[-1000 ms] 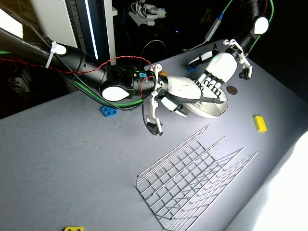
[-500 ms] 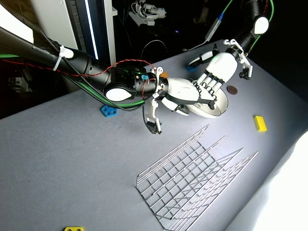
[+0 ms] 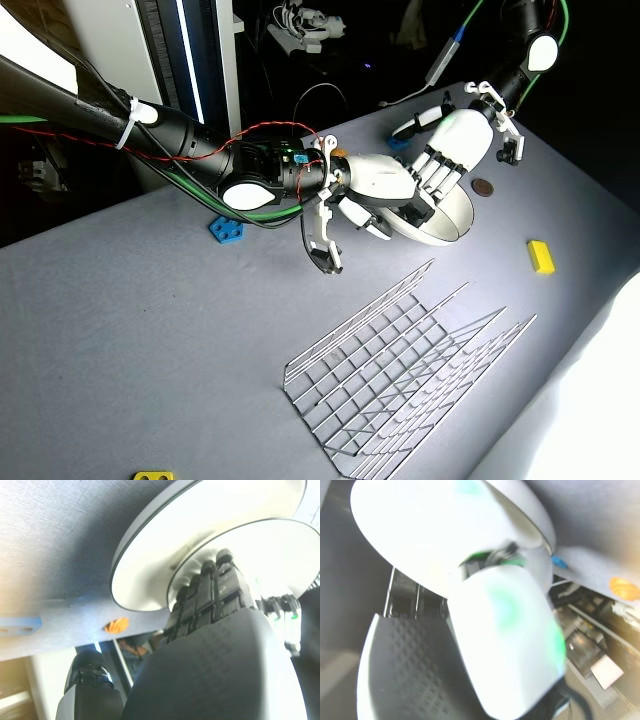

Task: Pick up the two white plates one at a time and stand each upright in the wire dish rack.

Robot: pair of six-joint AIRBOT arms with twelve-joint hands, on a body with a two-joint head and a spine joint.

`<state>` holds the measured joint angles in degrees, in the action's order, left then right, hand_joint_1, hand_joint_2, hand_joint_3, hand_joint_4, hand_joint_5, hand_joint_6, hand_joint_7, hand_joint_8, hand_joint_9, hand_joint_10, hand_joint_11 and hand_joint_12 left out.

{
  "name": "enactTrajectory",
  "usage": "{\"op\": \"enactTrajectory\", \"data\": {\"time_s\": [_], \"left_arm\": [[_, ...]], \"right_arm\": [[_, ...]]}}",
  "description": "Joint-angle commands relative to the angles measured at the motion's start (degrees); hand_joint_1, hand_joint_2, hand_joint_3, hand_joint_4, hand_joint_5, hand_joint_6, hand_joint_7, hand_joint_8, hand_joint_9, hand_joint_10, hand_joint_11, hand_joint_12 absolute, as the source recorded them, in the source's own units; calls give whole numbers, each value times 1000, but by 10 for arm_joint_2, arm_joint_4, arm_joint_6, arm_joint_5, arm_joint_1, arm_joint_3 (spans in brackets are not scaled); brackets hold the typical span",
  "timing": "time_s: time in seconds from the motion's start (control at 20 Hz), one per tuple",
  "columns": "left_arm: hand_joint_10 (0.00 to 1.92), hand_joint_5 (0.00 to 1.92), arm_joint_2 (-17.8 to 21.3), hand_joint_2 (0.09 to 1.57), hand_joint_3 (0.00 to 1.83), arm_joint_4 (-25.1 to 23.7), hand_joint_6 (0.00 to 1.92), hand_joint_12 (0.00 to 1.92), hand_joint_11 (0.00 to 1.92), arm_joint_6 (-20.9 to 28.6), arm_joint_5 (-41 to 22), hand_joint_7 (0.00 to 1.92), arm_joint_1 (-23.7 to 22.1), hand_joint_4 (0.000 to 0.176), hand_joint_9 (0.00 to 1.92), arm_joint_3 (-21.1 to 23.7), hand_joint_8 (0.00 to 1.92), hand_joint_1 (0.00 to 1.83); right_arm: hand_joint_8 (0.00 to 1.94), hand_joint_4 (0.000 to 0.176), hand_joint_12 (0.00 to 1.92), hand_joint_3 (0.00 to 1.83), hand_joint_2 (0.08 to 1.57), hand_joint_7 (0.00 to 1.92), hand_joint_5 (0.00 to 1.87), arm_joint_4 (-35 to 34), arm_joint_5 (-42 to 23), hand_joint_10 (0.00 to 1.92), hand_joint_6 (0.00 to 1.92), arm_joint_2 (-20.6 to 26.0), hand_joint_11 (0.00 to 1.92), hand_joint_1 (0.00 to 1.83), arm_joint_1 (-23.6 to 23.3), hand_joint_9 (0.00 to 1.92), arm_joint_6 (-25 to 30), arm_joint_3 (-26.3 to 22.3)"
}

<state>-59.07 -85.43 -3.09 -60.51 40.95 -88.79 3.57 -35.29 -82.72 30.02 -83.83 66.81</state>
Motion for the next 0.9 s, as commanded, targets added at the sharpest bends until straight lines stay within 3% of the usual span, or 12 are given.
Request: {"op": "enactTrajectory", "data": {"time_s": [0.0, 0.3, 0.55, 0.85], "left_arm": [[0, 0, -6, 1026, 19, 1, 0, 0, 0, 2, -5, 0, 3, 0, 0, 3, 0, 0], [0, 0, 6, 1020, 13, 16, 0, 0, 0, 33, -10, 0, -19, 0, 0, 7, 0, 0], [0, 0, 38, 1030, 14, 35, 0, 0, 0, 44, -15, 6, -48, 0, 0, 22, 2, 0], [0, 0, 81, 1020, 7, 35, 0, 0, 0, 50, -19, 1, -74, 0, 0, 48, 0, 0]], "right_arm": [[846, 0, 1430, 0, 1105, 962, 900, -2, -23, 1050, 1073, -4, 911, 1492, 4, 895, 3, -1], [855, 0, 1379, 0, 1091, 967, 906, -2, -30, 1007, 1024, -4, 947, 1494, 0, 942, 3, 0], [846, 0, 1403, 0, 1094, 982, 868, -24, -24, 984, 1050, -2, 937, 1494, -15, 961, 6, 0], [786, 0, 1395, 0, 1080, 1029, 894, -41, 7, 941, 977, 15, 952, 1496, -49, 994, 45, -14]]}}
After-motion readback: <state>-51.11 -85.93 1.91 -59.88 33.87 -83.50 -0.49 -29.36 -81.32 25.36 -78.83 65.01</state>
